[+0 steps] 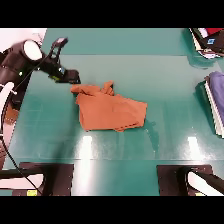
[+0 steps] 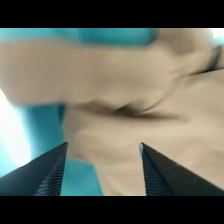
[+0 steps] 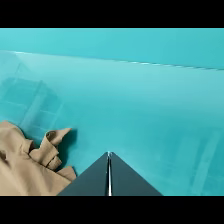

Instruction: Fold the shirts.

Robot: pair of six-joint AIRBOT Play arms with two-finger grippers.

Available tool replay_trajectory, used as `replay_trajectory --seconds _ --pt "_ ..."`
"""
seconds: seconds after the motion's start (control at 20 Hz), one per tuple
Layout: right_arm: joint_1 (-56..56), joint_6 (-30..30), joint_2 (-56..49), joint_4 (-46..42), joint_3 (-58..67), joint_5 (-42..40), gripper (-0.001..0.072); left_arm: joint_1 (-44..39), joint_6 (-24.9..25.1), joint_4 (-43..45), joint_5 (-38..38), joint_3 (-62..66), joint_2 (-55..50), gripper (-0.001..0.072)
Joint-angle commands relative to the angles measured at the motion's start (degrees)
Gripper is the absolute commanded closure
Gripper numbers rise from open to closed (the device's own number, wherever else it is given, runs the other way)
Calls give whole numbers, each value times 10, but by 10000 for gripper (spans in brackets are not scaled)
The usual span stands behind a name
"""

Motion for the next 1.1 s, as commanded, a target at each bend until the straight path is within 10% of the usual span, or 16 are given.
replay_trajectory --seconds 0.0,0.35,0.5,0.75,0.85,0.9,1.05 --pt "0 0 -5 1 0 7 692 43 23 -64 57 -108 -1 167" --pt "0 1 -61 0 0 83 693 41 37 -122 108 -134 -49 169" --pt "1 14 -96 -1 0 117 693 41 37 -123 131 -128 -49 664" --pt "44 57 -178 -126 0 182 673 41 38 -117 115 -70 -42 686" --pt "64 57 -216 -125 -21 199 257 41 51 -117 99 -43 -42 685" --pt "75 57 -232 -108 -44 198 172 41 52 -117 92 -33 -42 686" --pt "110 56 -284 -48 -130 177 172 41 52 -116 91 -28 -42 685"
